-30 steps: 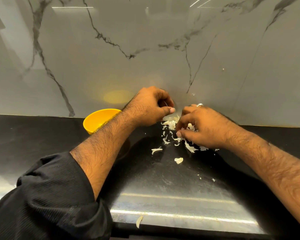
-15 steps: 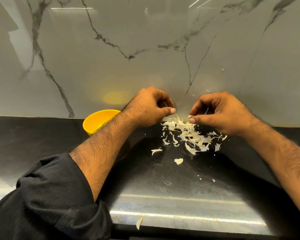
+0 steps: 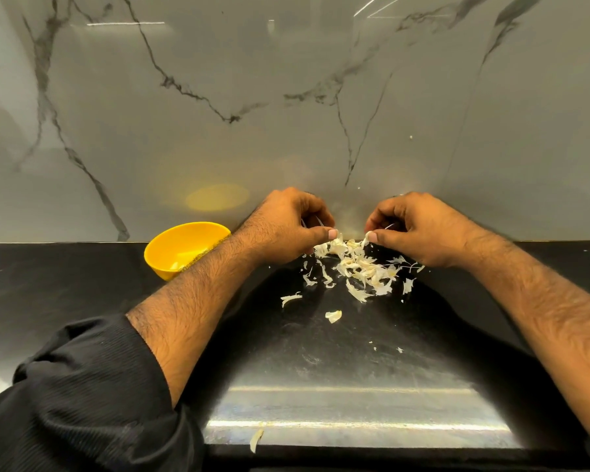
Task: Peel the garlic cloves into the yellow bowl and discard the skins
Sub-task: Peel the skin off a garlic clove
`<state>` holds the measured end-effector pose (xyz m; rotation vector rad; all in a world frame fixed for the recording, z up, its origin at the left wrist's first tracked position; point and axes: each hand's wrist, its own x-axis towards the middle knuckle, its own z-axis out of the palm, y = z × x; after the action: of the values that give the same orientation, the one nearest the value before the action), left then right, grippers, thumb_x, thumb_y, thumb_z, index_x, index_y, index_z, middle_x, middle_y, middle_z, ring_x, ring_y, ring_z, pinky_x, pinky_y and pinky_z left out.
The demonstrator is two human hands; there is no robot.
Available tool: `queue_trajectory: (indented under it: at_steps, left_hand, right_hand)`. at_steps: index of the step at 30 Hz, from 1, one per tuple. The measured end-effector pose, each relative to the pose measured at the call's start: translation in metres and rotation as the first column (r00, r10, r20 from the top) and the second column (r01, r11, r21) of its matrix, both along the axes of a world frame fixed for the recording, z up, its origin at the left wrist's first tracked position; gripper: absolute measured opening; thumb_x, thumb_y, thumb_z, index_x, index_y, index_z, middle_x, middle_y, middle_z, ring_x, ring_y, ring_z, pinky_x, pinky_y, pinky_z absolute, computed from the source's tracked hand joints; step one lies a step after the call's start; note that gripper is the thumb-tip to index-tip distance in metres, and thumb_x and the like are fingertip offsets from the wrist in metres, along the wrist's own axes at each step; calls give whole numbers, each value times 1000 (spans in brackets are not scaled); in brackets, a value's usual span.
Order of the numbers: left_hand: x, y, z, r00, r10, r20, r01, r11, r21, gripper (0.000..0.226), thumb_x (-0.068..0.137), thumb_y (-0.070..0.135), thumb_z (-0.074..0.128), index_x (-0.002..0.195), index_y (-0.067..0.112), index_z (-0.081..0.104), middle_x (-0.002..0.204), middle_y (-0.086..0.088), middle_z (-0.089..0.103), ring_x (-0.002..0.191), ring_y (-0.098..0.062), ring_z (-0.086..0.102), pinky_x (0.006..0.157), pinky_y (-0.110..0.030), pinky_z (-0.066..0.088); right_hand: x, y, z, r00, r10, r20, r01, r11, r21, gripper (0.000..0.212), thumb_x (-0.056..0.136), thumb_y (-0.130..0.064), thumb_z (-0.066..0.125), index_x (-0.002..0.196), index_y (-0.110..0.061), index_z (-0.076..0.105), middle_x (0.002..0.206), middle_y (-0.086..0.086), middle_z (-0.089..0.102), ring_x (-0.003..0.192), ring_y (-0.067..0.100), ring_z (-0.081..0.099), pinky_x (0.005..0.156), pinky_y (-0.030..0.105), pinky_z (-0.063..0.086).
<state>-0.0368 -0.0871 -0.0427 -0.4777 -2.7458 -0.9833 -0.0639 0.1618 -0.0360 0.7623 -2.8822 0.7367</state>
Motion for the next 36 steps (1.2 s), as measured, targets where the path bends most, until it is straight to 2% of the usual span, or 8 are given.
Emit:
queue_trajectory:
  at_steps: [5,9,13,18,25,29,31,36]
  left_hand:
    - [0,-2,1,1000,-4,15,3,1000,19,18,95,34,80,108,22,77,87,7,77,71,-7,77,70,-29,65]
    - [1,0,1,1000,-10,22,10,1000,20,18,95,34,80,108,22,77,86,7,77,71,-7,77,70,-28,65]
    - [4,5,0,999,-31,33,31,999,13,19,95,34,79,109,20,77,85,6,77,70,-9,77,74,-31,66]
    - [5,11,-1,999,-31,45,31,999,-11,20,96,35,79,109,21,76,88,5,78,70,-7,77,79,-35,67]
    - [5,15,-3,997,-32,63,33,999,-14,20,96,34,79,110,20,76,87,6,78,70,-7,77,80,-36,67]
    - [5,15,-4,997,-32,65,34,999,-27,20,96,36,79,110,21,76,86,7,77,71,-6,76,80,-35,67]
    - [5,16,-4,998,-31,52,33,999,-33,20,95,36,79,109,22,77,85,7,77,70,-5,76,79,-35,67]
    - [4,11,-2,1000,-20,5,20,1000,-5,17,95,35,79,107,23,77,84,8,76,69,-3,75,76,-31,66]
  right_hand:
    - [1,0,-1,999,2,-53,0,999,35,5,103,-34,64,101,-29,65,95,-13,66,83,-1,60,67,16,43]
    - [2,-1,0,997,-40,-60,41,999,20,5,98,-30,73,96,-32,68,96,-15,68,90,-1,64,74,18,50]
    - [1,-1,-3,996,-82,17,80,993,84,12,89,-22,84,85,-31,75,88,-15,74,84,1,70,80,25,60]
    - [1,-2,-2,993,-116,32,110,981,161,10,87,-30,86,87,-30,76,89,-14,74,87,3,69,82,26,58]
    - [3,-3,2,985,-165,49,145,948,282,14,88,-24,85,85,-27,71,89,-9,71,88,9,68,81,32,59]
    - [4,-3,2,983,-175,62,151,949,275,15,90,-21,82,84,-26,70,90,-8,70,87,9,67,72,27,53]
    - [5,-5,0,984,-174,33,163,964,209,15,92,-19,80,85,-26,68,90,-9,69,88,10,68,72,26,53]
    - [17,-10,9,949,-166,-268,89,957,-277,12,94,-13,76,87,-19,68,91,-6,67,86,8,65,74,27,56]
